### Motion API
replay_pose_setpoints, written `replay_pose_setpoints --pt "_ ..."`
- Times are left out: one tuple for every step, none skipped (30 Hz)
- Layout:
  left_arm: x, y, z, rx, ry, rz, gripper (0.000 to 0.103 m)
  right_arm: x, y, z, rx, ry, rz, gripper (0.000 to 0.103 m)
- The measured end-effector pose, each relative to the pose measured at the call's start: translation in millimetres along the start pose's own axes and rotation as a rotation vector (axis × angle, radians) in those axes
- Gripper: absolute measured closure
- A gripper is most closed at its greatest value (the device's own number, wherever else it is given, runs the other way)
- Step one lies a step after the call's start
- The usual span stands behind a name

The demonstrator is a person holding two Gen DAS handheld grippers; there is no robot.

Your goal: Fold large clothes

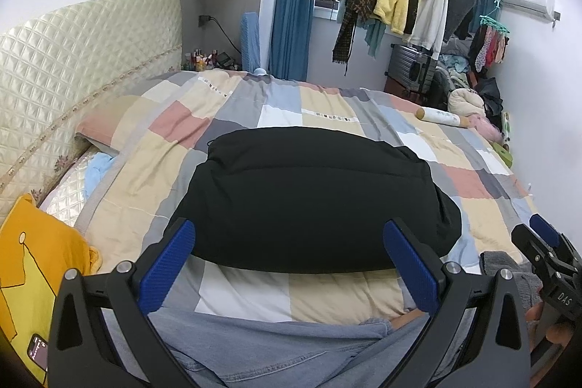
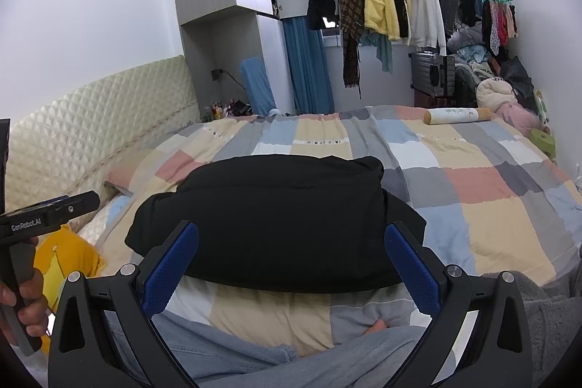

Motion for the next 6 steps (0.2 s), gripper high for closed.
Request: replay_pose_setpoints --pt "-0.3 0.1 -0.4 -0.001 0.0 0.0 0.0 0.1 0.1 0.1 0.0 -0.001 0.0 0.0" --pt "-0.1 0.1 -0.4 -0.001 0.001 0.0 0.0 0.6 0.2 0.0 0.0 -0.001 -0.001 0.0" --pt "-0.2 0.2 -0.4 -0.002 0.001 0.001 0.0 0.7 0.2 0.0 0.0 -0.001 -0.001 0.0" --pt "0.0 0.2 -0.1 -0.001 0.0 0.001 0.0 0.6 0.1 0.0 0.001 -0.001 -0.001 0.0" --pt "0.0 0.1 -0.1 0.001 0.001 0.0 0.0 0.7 0.1 0.1 0.0 -0.001 -0.001 0.0" --pt "0.0 -0.1 -0.3 0.0 -0.001 0.0 0.0 1.1 0.6 -0.1 0.001 -0.002 0.0 0.0"
Point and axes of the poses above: each gripper's, at about its wrist camera, not at the fingertips, and z roughly the way its jaws point, x to its left, y to its top, the point moved 3 cm from there along z, roughly the way its jaws point, and after that the axes turned 4 degrees about z, right-handed, at the moved point
